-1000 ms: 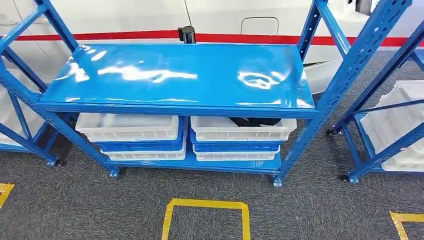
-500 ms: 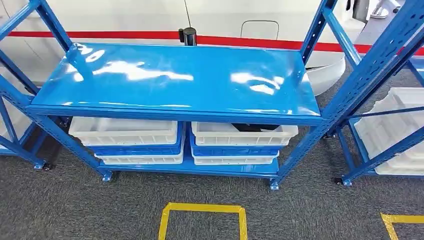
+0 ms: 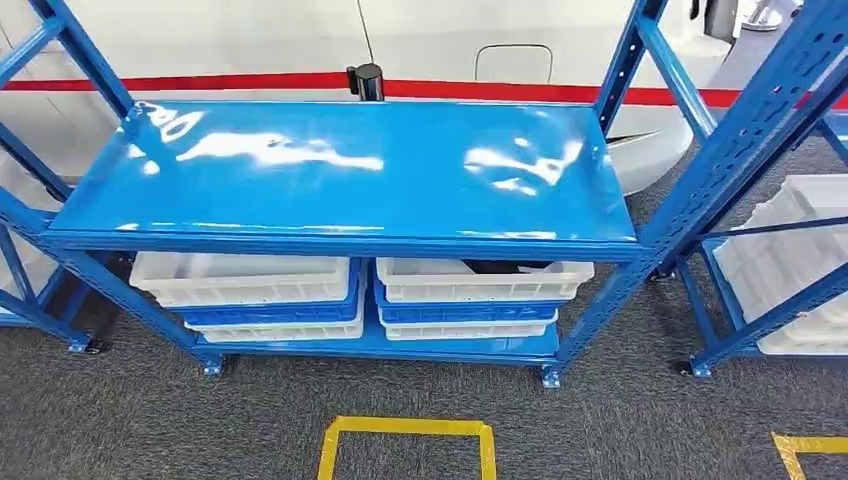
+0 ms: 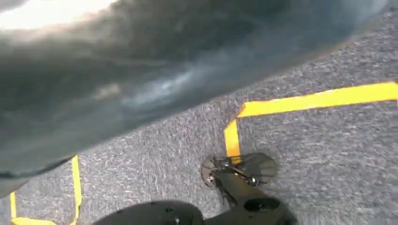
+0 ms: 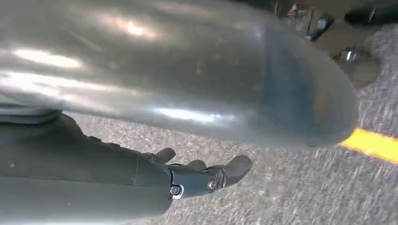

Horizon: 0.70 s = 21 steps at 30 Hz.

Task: Take the parts from the cabinet and place them on the table.

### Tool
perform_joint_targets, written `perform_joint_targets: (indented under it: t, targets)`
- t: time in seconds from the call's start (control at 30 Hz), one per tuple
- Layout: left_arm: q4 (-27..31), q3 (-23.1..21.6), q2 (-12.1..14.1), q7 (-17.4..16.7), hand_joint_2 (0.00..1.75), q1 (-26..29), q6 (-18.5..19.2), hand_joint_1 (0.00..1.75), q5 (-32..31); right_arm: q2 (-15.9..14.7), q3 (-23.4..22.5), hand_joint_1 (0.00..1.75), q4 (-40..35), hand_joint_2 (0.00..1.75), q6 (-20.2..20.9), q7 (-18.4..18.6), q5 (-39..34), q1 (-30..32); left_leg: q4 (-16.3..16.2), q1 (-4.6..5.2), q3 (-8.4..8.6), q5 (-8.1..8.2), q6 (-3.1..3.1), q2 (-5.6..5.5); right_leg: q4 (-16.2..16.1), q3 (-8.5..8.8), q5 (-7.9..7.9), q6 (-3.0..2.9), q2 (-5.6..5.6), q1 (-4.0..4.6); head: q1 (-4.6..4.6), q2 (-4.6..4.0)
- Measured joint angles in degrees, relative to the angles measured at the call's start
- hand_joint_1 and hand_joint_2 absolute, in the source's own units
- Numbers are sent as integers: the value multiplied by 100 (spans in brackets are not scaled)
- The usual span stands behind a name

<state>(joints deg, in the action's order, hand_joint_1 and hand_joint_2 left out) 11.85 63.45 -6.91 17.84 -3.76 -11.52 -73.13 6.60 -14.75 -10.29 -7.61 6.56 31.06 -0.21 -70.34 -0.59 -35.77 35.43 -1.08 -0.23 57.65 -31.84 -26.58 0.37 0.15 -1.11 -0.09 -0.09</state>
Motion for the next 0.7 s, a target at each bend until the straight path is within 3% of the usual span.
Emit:
perform_joint_targets:
  t: [0.03, 0.07, 0.1, 0.13, 0.2, 0.23, 0.27, 0.33, 0.4, 0.43, 0.5, 0.53, 0.57, 0.67, 0.7]
  targets:
    - [-2, 0, 0, 0, 0, 1, 2, 0, -2, 2, 0, 0, 0, 0, 0, 0, 0, 0, -412, -9, -243, 127, -19, 0, 1, 15, -14, -16, 1, 2, 5, 0]
    - [-2, 0, 0, 0, 0, 6, 2, 0, 0, 0, 0, 0, 0, 0, 0, 0, 0, -1, -628, -21, -412, 117, -29, 1, 1, 36, -27, -30, 6, 1, -4, 0]
    - [-2, 2, 2, 0, 0, 10, 2, 0, 0, 0, 0, 0, 0, 0, 0, 0, -2, 0, -547, -36, -431, -41, -39, 2, 2, 66, -47, -20, 22, -10, 0, 0]
    - [-2, 0, 7, 0, 0, 12, 2, 0, 0, 0, 0, 0, 0, 0, 0, 0, -2, 3, -236, -57, -322, -304, -50, 3, 4, 104, -68, 1, 39, -25, -6, 0]
    - [0, 2, 20, 0, 0, 11, 0, 0, 0, 4, 0, 0, 0, 0, 0, 2, 0, 15, 760, -99, 124, -878, -72, 3, 8, 205, -139, 76, 60, -61, -2, 0]
    - [-4, 2, 9, -2, 0, 16, 2, 0, 0, 2, 0, 0, 0, 0, 0, 0, 0, 14, 1023, -100, 264, -872, -96, -17, 12, 166, -170, 124, 63, -38, -24, 0]
    - [-4, 0, 7, 0, 0, 5, 2, 0, 0, 2, 0, 0, 0, 0, 0, 0, 0, -3, 1086, -70, 279, -845, -43, -49, 29, 170, -215, 165, 81, 4, -41, 0]
    - [-4, 0, 4, 0, 0, -1, 2, 0, 0, 2, 0, 0, 0, 0, 0, 0, 0, -12, 1082, -28, 263, -829, 41, -41, -48, 192, -199, 217, 80, -22, -39, 0]
    - [-4, 0, 4, 0, 0, -1, 2, 0, 0, 2, 0, 0, 0, 0, 0, 0, 0, -6, 1128, -56, 272, -867, 146, -40, -23, 201, -223, 279, 73, -25, -33, 0]
    - [-4, 0, 7, 0, 0, 3, 2, 0, 0, 0, 0, 0, 0, 0, 0, 0, 0, -6, 1128, -47, 273, -868, 177, -33, 165, 116, -327, 261, 51, -17, -24, 0]
    - [-2, 2, 9, 0, 0, 1, -4, 0, 2, 0, 0, 0, 0, 0, 0, 0, 0, -9, 1127, -28, 269, -851, 236, -23, 977, -311, -701, 173, 44, -4, -9, 0]
    - [-2, 2, 9, 0, 0, 1, -4, 0, 2, 2, 0, 0, 0, 0, 0, 0, 0, -9, 1126, -9, 269, -839, 256, -17, 1515, -608, -883, 145, 44, 0, -6, 0]
    - [-4, 0, 9, 0, 0, 2, 0, 0, 2, 4, 0, 0, 0, 0, 0, 0, 0, -2, 1126, 6, 275, -829, 271, -19, 1852, -814, -940, 161, 44, 1, -11, 0]
    - [-4, 2, 7, 0, 0, 2, 2, 0, 2, 4, 0, 0, 0, 0, 0, 0, 0, 8, 1126, 21, 292, -821, 279, -25, 1830, -849, -865, 194, 44, 8, -9, 0]
    - [-4, 2, 4, 0, 0, 2, 0, 0, 2, 2, 0, 0, 0, 0, 0, 0, 0, 10, 1126, 37, 332, -801, 288, -37, 1101, -565, -487, 264, 41, 38, -4, 0]
